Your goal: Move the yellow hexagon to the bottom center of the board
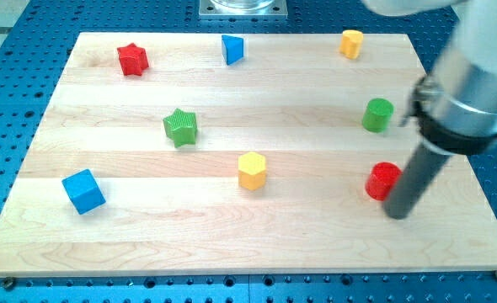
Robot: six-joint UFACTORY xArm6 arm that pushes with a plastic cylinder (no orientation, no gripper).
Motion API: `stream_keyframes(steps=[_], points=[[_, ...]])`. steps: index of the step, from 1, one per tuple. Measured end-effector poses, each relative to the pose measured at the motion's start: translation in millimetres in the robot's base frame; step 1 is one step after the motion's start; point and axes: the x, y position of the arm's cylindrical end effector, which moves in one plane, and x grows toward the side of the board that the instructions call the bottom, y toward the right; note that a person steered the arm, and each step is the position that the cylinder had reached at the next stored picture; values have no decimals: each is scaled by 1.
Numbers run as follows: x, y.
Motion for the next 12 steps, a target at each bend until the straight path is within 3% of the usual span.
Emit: stream_keyframes(steps=[1,2,3,4,5,6,7,8,9,10,11,12], points=[[-4,-9],[-24,-92],[-67,-92],[-67,-135],[-30,-152],[-33,-152],[-75,-142],[-80,-192],[-11,-198],[-21,-190],[-25,-143],[-5,-170]])
